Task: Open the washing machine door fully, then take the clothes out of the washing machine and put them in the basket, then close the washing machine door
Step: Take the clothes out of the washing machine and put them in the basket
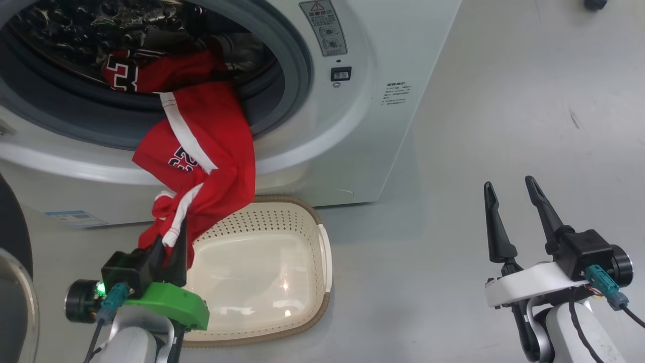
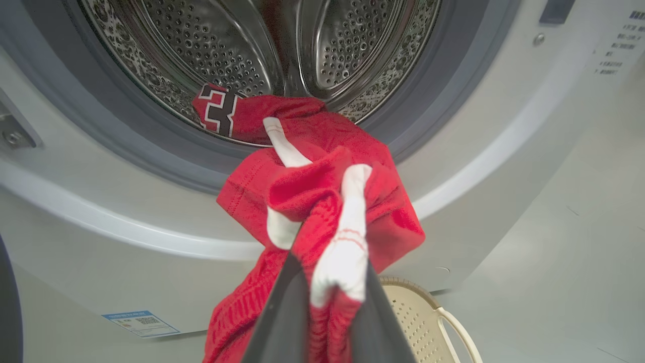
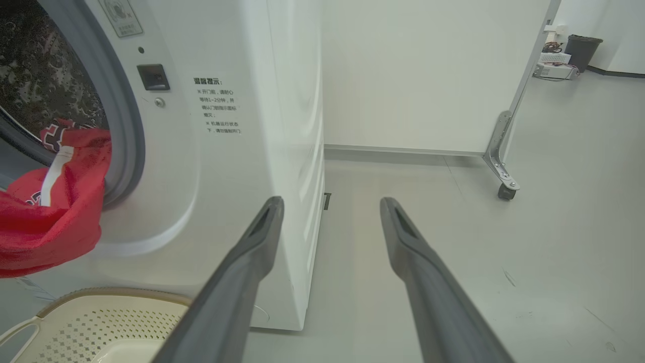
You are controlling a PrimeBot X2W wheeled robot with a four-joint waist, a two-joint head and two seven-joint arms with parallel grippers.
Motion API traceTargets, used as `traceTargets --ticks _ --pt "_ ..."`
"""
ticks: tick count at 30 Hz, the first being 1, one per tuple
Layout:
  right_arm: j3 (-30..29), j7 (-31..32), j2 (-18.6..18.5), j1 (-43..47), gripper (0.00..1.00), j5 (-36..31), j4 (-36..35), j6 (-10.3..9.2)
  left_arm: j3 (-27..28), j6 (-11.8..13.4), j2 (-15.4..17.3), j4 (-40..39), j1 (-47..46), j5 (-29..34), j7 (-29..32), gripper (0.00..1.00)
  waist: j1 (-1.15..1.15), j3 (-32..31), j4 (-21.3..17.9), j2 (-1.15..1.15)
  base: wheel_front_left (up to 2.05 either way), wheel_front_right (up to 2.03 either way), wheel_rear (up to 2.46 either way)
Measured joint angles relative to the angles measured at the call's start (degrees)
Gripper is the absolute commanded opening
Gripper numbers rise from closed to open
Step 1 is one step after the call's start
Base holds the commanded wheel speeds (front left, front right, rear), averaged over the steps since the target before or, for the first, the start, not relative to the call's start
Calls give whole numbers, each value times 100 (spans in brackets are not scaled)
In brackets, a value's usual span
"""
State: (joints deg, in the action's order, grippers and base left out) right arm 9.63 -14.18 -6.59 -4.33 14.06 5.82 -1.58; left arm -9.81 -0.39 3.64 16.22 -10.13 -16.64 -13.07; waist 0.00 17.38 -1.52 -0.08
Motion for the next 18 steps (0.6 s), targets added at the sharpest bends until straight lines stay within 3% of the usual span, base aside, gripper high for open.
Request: traceTargets --ticks 10,18 --pt "20 -1 54 -55 100 1 -114 1 -260 -240 -20 794 -45 -15 175 0 0 348 -202 0 0 0 0" --pt "49 -1 98 -210 100 4 -124 49 -263 -346 -54 1737 -631 -219 385 0 0 648 -359 0 0 0 0"
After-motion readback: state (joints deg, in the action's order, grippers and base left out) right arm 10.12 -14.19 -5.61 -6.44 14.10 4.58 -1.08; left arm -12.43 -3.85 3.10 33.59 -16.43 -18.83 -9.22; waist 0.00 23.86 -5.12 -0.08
